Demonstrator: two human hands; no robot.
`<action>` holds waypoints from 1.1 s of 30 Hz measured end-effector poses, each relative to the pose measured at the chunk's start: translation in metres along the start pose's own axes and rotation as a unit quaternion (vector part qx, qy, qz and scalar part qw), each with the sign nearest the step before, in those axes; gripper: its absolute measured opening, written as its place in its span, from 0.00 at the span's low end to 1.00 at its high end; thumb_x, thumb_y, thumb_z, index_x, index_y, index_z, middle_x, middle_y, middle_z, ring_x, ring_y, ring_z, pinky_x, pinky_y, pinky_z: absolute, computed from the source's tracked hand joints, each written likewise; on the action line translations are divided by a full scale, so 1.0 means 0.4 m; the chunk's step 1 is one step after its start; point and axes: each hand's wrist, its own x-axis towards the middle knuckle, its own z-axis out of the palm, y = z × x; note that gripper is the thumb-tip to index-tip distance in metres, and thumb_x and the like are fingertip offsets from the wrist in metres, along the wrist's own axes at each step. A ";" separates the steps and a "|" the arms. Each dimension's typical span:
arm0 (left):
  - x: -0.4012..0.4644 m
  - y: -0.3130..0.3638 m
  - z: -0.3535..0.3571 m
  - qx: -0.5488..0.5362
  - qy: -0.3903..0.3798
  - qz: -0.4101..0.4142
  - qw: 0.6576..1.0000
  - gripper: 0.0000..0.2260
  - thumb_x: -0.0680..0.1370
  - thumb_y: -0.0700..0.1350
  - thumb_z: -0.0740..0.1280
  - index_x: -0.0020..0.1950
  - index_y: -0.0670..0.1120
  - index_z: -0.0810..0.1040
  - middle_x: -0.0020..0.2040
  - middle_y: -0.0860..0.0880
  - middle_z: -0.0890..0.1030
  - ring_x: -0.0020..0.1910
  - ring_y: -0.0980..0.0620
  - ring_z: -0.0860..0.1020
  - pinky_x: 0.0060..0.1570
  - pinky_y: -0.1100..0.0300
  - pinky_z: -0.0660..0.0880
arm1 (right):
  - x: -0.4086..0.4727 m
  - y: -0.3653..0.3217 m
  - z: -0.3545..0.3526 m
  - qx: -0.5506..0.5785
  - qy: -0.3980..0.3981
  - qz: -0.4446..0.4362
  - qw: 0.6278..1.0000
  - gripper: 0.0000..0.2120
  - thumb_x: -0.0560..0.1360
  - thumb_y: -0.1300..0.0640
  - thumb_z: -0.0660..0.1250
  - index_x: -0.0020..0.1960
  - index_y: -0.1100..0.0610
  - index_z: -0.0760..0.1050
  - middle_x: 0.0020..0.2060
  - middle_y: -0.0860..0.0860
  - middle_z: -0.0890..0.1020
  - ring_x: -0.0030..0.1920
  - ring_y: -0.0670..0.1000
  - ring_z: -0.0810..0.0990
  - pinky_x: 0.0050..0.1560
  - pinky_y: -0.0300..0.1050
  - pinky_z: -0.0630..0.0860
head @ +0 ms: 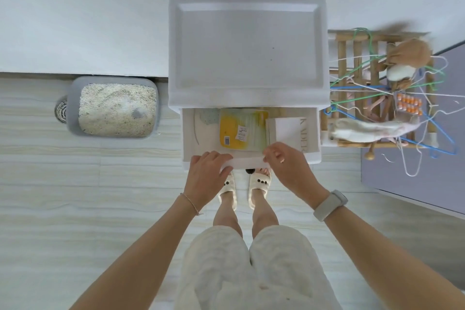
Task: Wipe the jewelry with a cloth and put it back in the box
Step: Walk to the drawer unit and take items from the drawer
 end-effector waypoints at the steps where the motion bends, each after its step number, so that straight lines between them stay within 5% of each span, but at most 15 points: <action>1: -0.008 -0.004 0.002 -0.004 0.001 -0.001 1.000 0.11 0.76 0.45 0.64 0.58 0.47 0.77 0.50 0.47 0.80 0.50 0.46 0.76 0.52 0.55 0.62 | 0.018 -0.009 0.002 -0.025 0.023 -0.025 0.999 0.10 0.77 0.57 0.59 0.50 0.60 0.77 0.42 0.54 0.82 0.43 0.52 0.77 0.47 0.44 0.73; 6: -0.021 -0.023 0.007 -0.008 0.007 -0.005 1.000 0.10 0.74 0.45 0.67 0.55 0.47 0.79 0.47 0.48 0.81 0.48 0.46 0.77 0.50 0.58 0.61 | 0.142 0.006 0.047 -0.255 0.111 -0.145 0.950 0.12 0.73 0.62 0.61 0.56 0.61 0.74 0.55 0.58 0.78 0.59 0.60 0.73 0.56 0.54 0.70; 9: -0.019 -0.024 0.006 -0.016 0.009 -0.002 1.000 0.09 0.74 0.44 0.68 0.53 0.46 0.80 0.46 0.47 0.81 0.47 0.46 0.78 0.49 0.58 0.61 | 0.179 0.049 0.025 -0.319 0.051 -0.072 0.944 0.20 0.75 0.55 0.60 0.66 0.57 0.67 0.64 0.56 0.73 0.67 0.58 0.68 0.68 0.59 0.58; 13: -0.022 -0.027 0.013 -0.020 0.016 -0.005 1.000 0.08 0.73 0.42 0.67 0.51 0.45 0.80 0.43 0.47 0.81 0.45 0.45 0.77 0.48 0.57 0.61 | 0.179 0.060 -0.036 -0.398 -0.074 -0.096 0.909 0.26 0.73 0.44 0.62 0.67 0.53 0.64 0.63 0.51 0.74 0.66 0.54 0.67 0.64 0.52 0.60; 17: -0.024 -0.028 0.020 -0.018 0.027 -0.009 0.999 0.07 0.70 0.42 0.66 0.47 0.45 0.81 0.40 0.47 0.81 0.40 0.45 0.78 0.46 0.56 0.63 | 0.163 0.044 -0.085 -0.462 -0.187 -0.157 0.852 0.36 0.69 0.44 0.65 0.71 0.53 0.56 0.67 0.51 0.69 0.63 0.55 0.64 0.60 0.51 0.63; 22: -0.021 -0.030 0.020 -0.020 0.025 0.004 0.999 0.08 0.70 0.42 0.68 0.48 0.45 0.80 0.42 0.48 0.80 0.42 0.45 0.78 0.46 0.57 0.64 | 0.168 0.020 -0.092 -0.522 -0.149 -0.223 0.810 0.27 0.67 0.50 0.67 0.63 0.57 0.65 0.61 0.52 0.70 0.61 0.55 0.65 0.58 0.48 0.64; 25: -0.024 -0.040 0.020 0.004 0.011 0.022 1.000 0.13 0.67 0.48 0.72 0.50 0.47 0.79 0.43 0.49 0.80 0.42 0.47 0.77 0.46 0.57 0.65 | 0.132 0.006 -0.097 -0.452 -0.118 -0.223 0.856 0.27 0.68 0.46 0.68 0.60 0.58 0.66 0.58 0.52 0.70 0.59 0.54 0.67 0.57 0.46 0.65; 27: -0.018 -0.037 0.017 0.015 0.018 0.031 0.999 0.13 0.66 0.47 0.74 0.48 0.47 0.79 0.41 0.49 0.79 0.40 0.47 0.77 0.43 0.57 0.67 | 0.092 -0.002 -0.119 -0.286 -0.061 -0.153 0.944 0.27 0.66 0.47 0.72 0.58 0.57 0.67 0.56 0.50 0.70 0.55 0.51 0.70 0.51 0.42 0.66; 29: -0.005 -0.033 0.012 0.028 0.042 0.044 0.998 0.12 0.65 0.45 0.76 0.46 0.46 0.79 0.39 0.49 0.79 0.38 0.46 0.78 0.40 0.56 0.69 | 0.051 -0.011 -0.144 -0.062 0.022 -0.096 0.993 0.24 0.64 0.52 0.76 0.54 0.52 0.69 0.52 0.48 0.71 0.51 0.48 0.72 0.51 0.40 0.69; 33: 0.023 -0.034 0.005 0.087 0.140 0.087 0.983 0.14 0.63 0.45 0.78 0.46 0.45 0.80 0.41 0.48 0.80 0.41 0.47 0.78 0.47 0.56 0.68 | 0.013 0.002 -0.155 0.176 0.152 -0.052 0.971 0.24 0.62 0.54 0.78 0.51 0.49 0.69 0.49 0.48 0.74 0.51 0.48 0.76 0.49 0.38 0.73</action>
